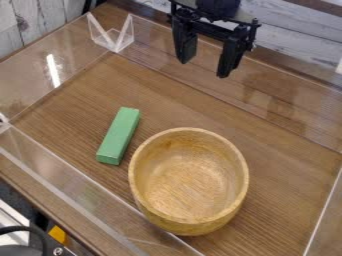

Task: Put the green block in the brown bowl

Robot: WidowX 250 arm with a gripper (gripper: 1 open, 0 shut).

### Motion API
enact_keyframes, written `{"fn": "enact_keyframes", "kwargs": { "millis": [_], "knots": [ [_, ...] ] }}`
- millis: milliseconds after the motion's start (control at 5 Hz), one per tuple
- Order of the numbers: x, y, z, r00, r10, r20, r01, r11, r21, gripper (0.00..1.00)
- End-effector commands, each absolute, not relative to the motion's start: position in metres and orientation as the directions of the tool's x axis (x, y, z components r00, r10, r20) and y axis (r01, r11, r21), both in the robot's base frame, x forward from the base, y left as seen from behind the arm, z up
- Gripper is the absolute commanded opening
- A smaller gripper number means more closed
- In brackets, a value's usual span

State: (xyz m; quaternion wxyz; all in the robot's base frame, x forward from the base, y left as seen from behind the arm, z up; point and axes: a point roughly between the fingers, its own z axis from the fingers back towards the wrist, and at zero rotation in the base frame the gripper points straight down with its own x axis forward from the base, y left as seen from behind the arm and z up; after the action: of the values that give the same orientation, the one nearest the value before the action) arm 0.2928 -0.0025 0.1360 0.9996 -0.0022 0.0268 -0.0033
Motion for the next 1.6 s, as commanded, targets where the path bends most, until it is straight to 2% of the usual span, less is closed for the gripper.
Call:
{"fn": "enact_keyframes", "kwargs": {
  "millis": [0,400,800,1200,1400],
  "knots": [
    [0.292,-0.014,0.125,0.996,0.049,-0.071,-0.049,0.999,-0.006,1.00],
    [0.277,0.050,0.127,0.995,0.083,-0.054,-0.084,0.996,-0.003,1.00],
    [0.241,0.097,0.111,0.988,0.154,-0.025,-0.154,0.988,0.002,1.00],
    [0.230,0.090,0.084,0.961,0.277,-0.009,-0.277,0.961,-0.003,1.00],
    [0.231,0.087,0.078,0.965,0.262,0.001,-0.262,0.965,-0.007,1.00]
  ]
}}
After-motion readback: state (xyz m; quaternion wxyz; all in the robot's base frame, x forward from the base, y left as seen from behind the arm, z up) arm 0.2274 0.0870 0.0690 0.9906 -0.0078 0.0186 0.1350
